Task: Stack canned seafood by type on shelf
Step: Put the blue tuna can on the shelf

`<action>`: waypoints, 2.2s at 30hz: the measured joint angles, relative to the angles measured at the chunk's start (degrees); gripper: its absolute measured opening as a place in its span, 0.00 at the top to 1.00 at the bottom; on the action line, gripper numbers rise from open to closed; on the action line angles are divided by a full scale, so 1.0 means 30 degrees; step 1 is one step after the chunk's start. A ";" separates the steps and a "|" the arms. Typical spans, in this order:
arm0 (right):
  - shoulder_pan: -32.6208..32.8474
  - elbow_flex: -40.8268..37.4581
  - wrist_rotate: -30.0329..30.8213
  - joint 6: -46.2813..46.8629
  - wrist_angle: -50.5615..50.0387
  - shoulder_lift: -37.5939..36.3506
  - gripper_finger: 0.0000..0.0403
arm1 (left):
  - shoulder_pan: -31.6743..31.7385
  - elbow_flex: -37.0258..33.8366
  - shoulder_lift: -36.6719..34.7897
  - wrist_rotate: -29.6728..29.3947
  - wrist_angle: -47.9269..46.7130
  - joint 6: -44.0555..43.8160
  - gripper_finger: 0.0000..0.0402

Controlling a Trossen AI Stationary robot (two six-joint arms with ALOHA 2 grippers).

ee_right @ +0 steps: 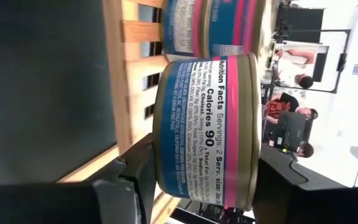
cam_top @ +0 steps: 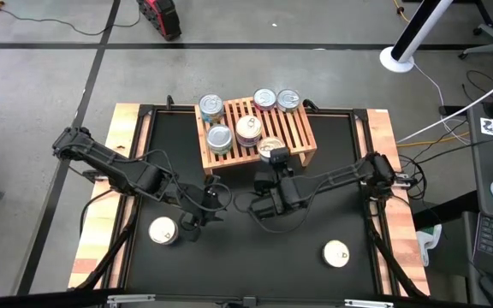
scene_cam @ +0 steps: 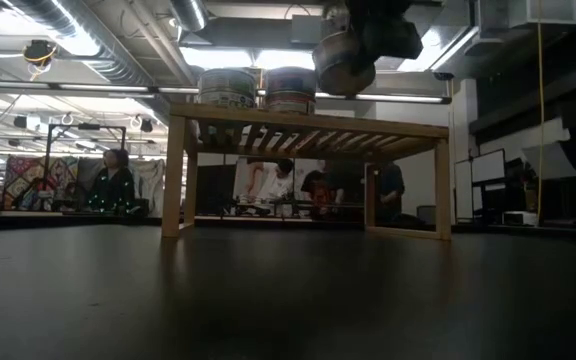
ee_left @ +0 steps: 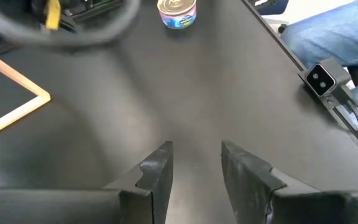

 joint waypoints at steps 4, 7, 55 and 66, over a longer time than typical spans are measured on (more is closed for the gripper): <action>-0.0136 -0.0874 0.0141 -0.0152 -0.0007 -0.0856 0.55 | 0.0000 -0.0007 0.0007 0.0007 0.0012 0.0001 0.68; -0.0151 -0.2401 0.0902 0.0429 0.0014 -0.1959 0.55 | 0.0000 -0.0015 0.0007 0.0007 0.0046 0.0010 0.68; -0.4565 -0.9347 -0.1742 -0.8432 1.3550 -0.5224 0.49 | 0.0044 -0.0015 0.0019 0.0014 0.0182 0.0000 0.68; -0.4514 -0.9363 -0.2027 -0.8646 1.3543 -0.5158 0.30 | 0.0044 -0.0015 0.0016 0.0014 0.0175 0.0000 0.68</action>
